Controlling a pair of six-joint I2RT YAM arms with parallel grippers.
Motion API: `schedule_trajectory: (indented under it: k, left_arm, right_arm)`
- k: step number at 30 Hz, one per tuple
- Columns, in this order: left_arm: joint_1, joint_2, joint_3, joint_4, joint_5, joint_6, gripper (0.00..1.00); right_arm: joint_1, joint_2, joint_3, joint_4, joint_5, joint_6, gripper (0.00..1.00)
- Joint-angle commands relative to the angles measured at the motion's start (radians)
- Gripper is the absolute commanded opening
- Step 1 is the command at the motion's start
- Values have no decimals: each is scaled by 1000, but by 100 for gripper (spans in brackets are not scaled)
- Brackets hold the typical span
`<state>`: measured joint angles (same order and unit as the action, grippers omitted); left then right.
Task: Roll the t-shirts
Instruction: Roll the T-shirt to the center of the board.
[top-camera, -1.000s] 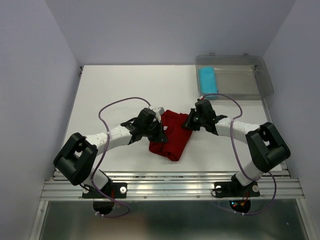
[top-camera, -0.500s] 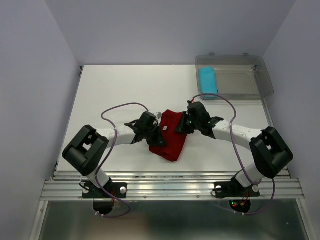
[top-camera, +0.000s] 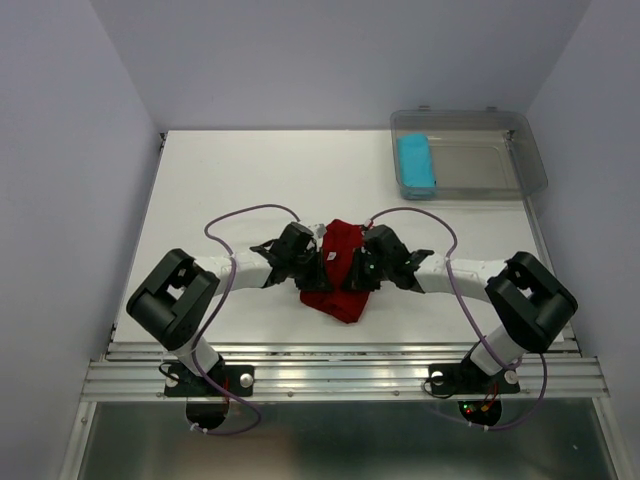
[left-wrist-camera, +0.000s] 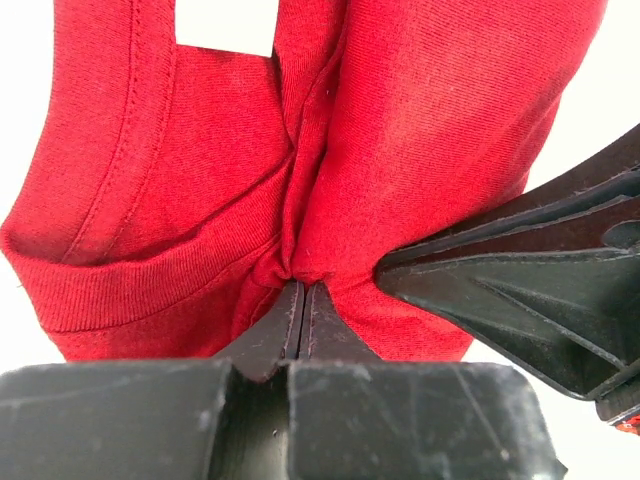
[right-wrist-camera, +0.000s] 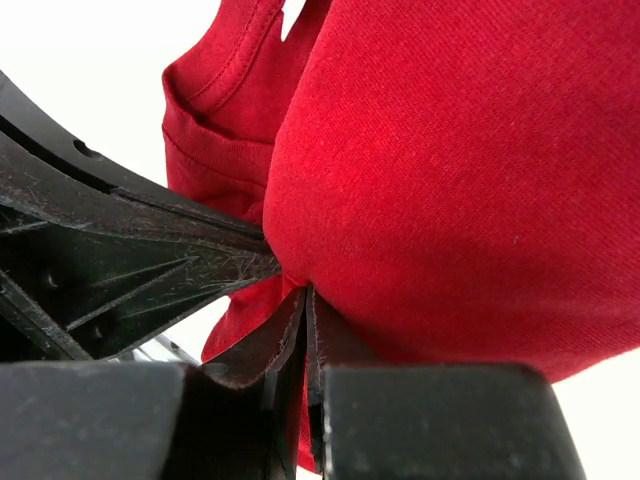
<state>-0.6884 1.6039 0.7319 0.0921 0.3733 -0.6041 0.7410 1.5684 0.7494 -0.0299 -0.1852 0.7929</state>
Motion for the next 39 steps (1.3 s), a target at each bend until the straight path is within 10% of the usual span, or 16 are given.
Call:
schedule_trajectory:
  k: [1, 24, 29, 39]
  left_arm:
    - [23, -50, 6, -71, -25, 53, 1]
    - [86, -55, -22, -46, 1, 59, 0]
    - [89, -82, 1, -77, 3, 76, 45]
    - [92, -246, 122, -247, -56, 109, 53]
  right_arm:
    - [0, -24, -21, -53, 101, -30, 8]
    - [135, 73, 137, -76, -28, -155, 8]
    - [135, 140, 137, -105, -14, -161, 8]
    - [-1, -67, 198, -154, 93, -196, 9]
